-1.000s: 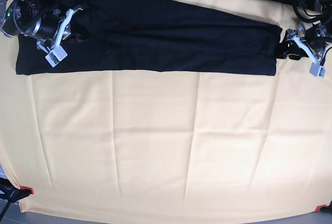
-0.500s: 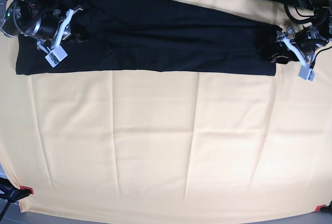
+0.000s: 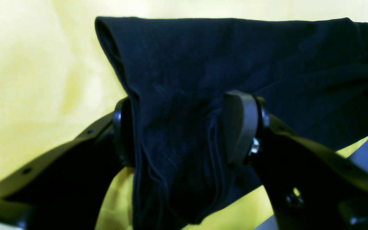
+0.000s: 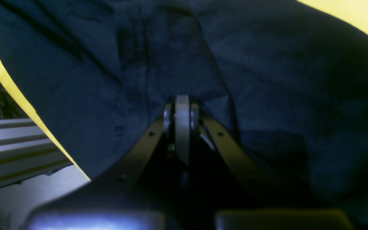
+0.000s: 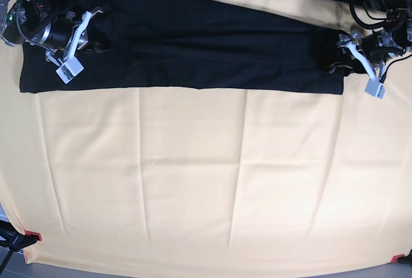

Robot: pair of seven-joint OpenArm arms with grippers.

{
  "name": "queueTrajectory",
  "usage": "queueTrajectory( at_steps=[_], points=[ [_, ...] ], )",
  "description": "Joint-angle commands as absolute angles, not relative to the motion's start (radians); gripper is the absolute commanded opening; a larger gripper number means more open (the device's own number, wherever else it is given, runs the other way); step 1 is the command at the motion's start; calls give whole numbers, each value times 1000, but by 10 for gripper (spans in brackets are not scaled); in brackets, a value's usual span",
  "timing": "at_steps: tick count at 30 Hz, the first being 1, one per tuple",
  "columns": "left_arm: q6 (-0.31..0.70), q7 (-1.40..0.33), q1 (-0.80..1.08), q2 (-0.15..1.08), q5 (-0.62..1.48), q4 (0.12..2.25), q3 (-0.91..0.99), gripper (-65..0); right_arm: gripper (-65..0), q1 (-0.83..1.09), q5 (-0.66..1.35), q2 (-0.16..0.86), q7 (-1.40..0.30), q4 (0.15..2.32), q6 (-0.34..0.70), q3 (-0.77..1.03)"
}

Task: Fold the T-shirt properly
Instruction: 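Pull the shirt end toward the right gripper with the left gripper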

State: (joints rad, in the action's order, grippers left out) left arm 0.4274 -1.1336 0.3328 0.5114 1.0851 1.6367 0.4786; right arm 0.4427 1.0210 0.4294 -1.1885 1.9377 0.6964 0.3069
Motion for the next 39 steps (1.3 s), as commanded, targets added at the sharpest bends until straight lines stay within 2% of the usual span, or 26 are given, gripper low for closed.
queueTrajectory(
  at_steps=[1,12,19,21,22,26,28,31,39],
  points=[
    [426,-1179,341,518,1076,1642,474,-253,-650,438,1043,443,-1170,1951,698,315],
    [427,-1180,341,517,1137,1642,474,-253,-650,438,1042,443,-1170,1951,698,316],
    [486,-1198,340,517,1210,1642,474,-256,-650,438,1042,443,-1170,1951,698,315],
    [487,-1197,340,517,1209,1642,474,-296,-650,438,1042,443,-1170,1951,698,315],
    [487,-1197,340,517,1208,1642,474,-339,-650,438,1042,443,-1170,1951,698,315],
    [486,-1157,340,517,1120,1642,474,-574,-650,438,1042,443,-1170,1951,698,315],
    [466,-1134,340,517,1086,1642,474,-650,-650,438,1042,443,-1171,1951,698,315],
    [424,-1113,337,518,1045,1642,474,-650,-650,438,1042,443,-1171,1951,698,315],
    [422,-1115,312,519,1036,1642,536,-650,-650,433,1102,444,-1170,1951,698,316]
  ],
)
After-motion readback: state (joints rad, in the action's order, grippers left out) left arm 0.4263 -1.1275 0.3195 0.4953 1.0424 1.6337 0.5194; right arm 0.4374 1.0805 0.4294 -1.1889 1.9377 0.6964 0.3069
